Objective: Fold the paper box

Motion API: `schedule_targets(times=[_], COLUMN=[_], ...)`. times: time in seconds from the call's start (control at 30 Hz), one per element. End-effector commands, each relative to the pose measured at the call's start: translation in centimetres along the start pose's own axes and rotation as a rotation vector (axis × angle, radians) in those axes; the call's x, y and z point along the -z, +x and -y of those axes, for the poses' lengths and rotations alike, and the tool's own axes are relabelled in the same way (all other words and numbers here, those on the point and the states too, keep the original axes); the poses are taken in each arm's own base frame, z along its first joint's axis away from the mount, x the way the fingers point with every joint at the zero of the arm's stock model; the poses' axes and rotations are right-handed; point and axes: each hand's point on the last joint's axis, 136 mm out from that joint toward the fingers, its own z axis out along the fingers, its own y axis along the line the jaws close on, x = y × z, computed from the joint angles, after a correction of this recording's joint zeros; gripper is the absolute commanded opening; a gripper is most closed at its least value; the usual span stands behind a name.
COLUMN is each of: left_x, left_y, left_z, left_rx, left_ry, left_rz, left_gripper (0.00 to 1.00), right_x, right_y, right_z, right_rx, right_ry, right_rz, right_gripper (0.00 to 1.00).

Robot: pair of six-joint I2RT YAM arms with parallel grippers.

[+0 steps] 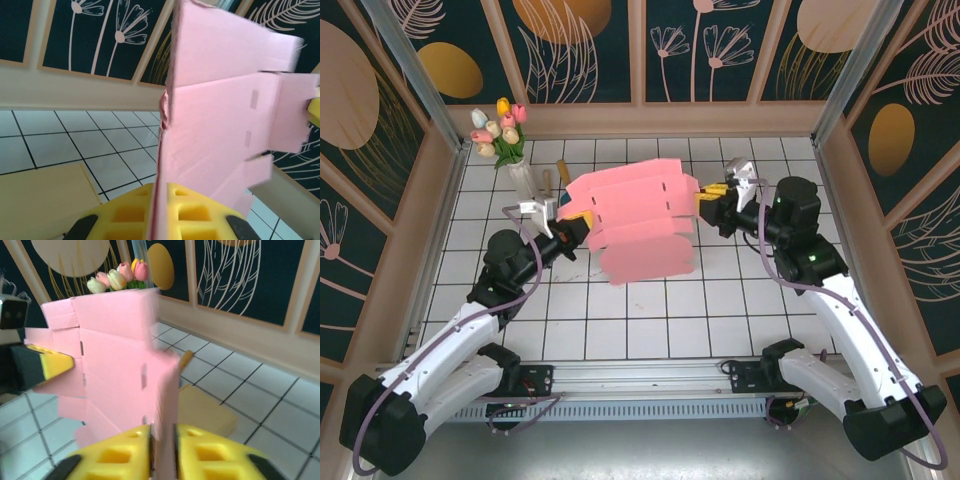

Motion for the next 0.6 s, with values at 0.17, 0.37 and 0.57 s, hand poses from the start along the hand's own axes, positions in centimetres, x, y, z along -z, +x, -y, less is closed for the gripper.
schedule_targets(times=[0.17,0.37,0.57], left_x=[-0.2,-1.4,-2.5], left_y=[0.5,4.2,6.4], left_z=[1.6,2.6,3.2], left_rx=[-0.053,-0.135,-0.241], left_ry=[0.069,0.082,0.031], left_rz=[0.004,-0.122,-0.223], left_gripper=[0.0,0.0,0.0], right_x=[2.2,2.9,-0.7], right_y=[-4.3,-1.1,2.2], right_z=[-2.0,-8.8,-7.0], right_rx=[0.492,0.788,0.952], right_ry=[-0.02,-0.418,-0.39], right_rz=[0.04,0.002,-0.216], right_gripper=[0.44,0.72,0.73])
